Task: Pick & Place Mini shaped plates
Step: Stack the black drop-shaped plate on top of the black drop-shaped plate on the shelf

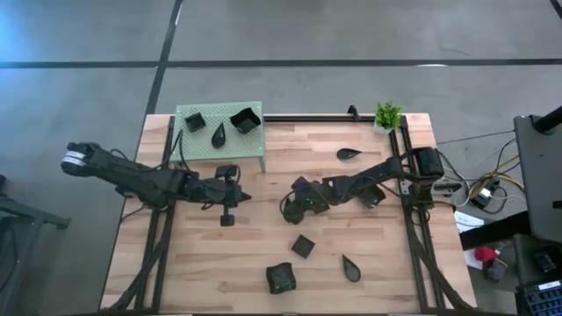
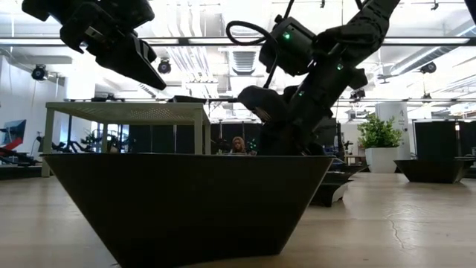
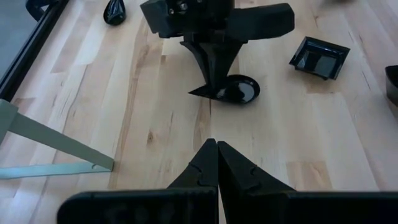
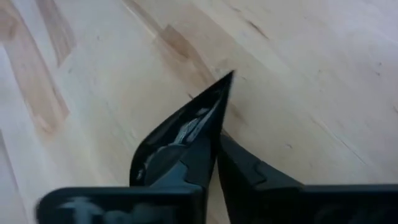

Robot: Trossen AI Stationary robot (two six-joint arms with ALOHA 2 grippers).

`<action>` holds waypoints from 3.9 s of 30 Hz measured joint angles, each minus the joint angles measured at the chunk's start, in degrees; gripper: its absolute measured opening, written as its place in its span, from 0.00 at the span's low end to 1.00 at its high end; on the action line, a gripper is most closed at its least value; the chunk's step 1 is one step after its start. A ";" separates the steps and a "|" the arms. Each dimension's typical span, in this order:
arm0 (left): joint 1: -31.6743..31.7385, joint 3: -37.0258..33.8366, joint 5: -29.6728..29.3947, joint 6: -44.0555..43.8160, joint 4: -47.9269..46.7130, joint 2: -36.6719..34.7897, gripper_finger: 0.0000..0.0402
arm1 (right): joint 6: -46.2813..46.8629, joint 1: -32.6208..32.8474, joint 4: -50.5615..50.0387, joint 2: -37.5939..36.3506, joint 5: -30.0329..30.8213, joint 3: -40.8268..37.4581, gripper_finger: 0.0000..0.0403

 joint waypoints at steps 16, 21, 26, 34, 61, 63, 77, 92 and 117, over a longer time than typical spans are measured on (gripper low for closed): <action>0.00 0.00 1.92 -2.42 0.46 0.00 0.00 | -8.15 0.04 9.12 -4.17 4.18 -0.02 0.02; 0.00 0.00 1.92 -5.24 0.86 0.09 0.01 | -10.89 0.00 11.66 -4.42 6.82 1.22 0.02; 0.02 0.00 0.83 -7.59 2.15 0.55 0.11 | -15.48 0.30 11.52 -4.21 8.79 4.42 0.02; 0.04 0.00 -2.52 -18.68 11.50 2.81 0.24 | -21.06 0.66 10.93 -4.09 9.84 9.14 0.02; 0.07 1.01 -10.36 -26.40 7.02 1.11 0.25 | -26.14 0.52 10.03 -4.11 11.61 11.37 0.02; 0.09 1.01 -11.53 -27.05 7.16 1.37 0.25 | -26.14 0.52 10.10 -4.11 11.67 11.37 0.02; 0.09 0.98 -12.76 -26.96 11.64 2.69 0.25 | -26.14 0.50 10.24 -4.13 14.30 11.37 0.02; 0.09 0.85 -20.68 -25.40 11.66 2.89 0.25 | -26.73 0.64 10.29 -4.17 18.98 12.63 0.02; 0.09 0.85 -22.53 -25.03 12.11 2.89 0.25 | -26.73 0.63 12.96 -4.17 20.28 13.14 0.02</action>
